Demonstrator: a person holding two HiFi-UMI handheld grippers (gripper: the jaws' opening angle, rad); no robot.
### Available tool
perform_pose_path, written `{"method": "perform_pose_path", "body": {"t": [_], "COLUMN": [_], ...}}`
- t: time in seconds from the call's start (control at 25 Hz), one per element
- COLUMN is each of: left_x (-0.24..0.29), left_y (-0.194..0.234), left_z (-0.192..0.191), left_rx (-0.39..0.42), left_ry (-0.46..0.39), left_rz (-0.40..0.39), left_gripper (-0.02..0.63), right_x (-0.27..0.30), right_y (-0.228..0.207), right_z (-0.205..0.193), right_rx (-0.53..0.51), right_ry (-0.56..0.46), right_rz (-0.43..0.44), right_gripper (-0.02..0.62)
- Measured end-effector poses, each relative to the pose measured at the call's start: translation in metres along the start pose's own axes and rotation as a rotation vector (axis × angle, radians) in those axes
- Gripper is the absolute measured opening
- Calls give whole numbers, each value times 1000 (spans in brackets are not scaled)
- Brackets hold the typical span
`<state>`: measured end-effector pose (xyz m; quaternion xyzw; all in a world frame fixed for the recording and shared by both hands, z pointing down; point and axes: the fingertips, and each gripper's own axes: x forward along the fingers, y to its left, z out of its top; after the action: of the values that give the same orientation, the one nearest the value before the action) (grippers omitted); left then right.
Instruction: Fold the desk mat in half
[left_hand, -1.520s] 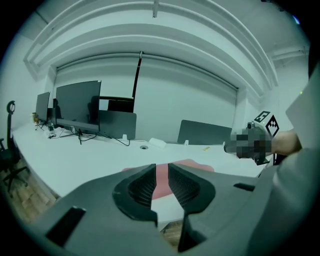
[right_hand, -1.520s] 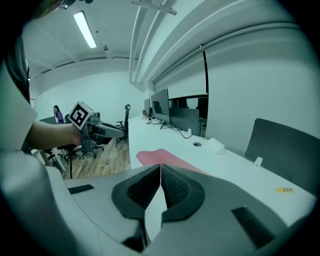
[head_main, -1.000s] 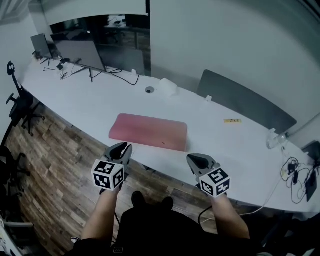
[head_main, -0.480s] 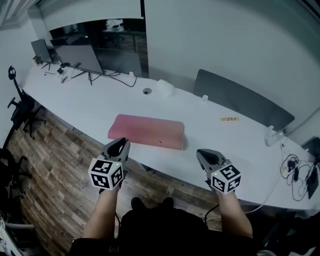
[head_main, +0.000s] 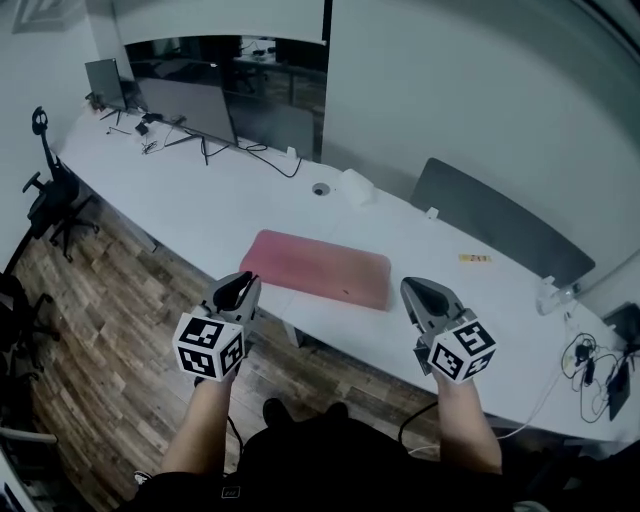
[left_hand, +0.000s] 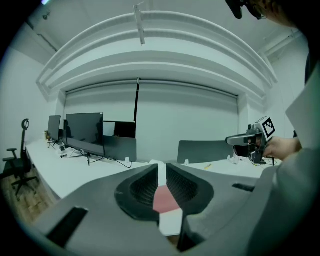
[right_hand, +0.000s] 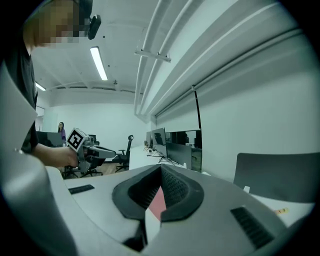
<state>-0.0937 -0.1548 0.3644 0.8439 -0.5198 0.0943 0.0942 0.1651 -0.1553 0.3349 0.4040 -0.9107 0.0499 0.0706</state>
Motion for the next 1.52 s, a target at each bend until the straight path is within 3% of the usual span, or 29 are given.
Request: {"method": "perform_pose_path", "body": {"t": [0.44, 0.8, 1.08, 1.52], "left_x": [-17, -34, -27, -18], "left_y": [42, 55, 53, 51], "left_z": [30, 10, 15, 7], "left_rx": [22, -12, -8, -16], "left_ry": [-63, -48, -54, -31], "left_rz": [30, 54, 42, 43], "left_gripper": [41, 14, 12, 12], "right_x": [10, 13, 13, 13], "right_y": [14, 32, 29, 34], "right_z": [50, 41, 23, 26], "right_rx": [20, -13, 13, 0], "right_ry": [-119, -90, -65, -62], "right_rz": [-55, -57, -67, -35], "right_gripper": [2, 2, 2, 2]}}
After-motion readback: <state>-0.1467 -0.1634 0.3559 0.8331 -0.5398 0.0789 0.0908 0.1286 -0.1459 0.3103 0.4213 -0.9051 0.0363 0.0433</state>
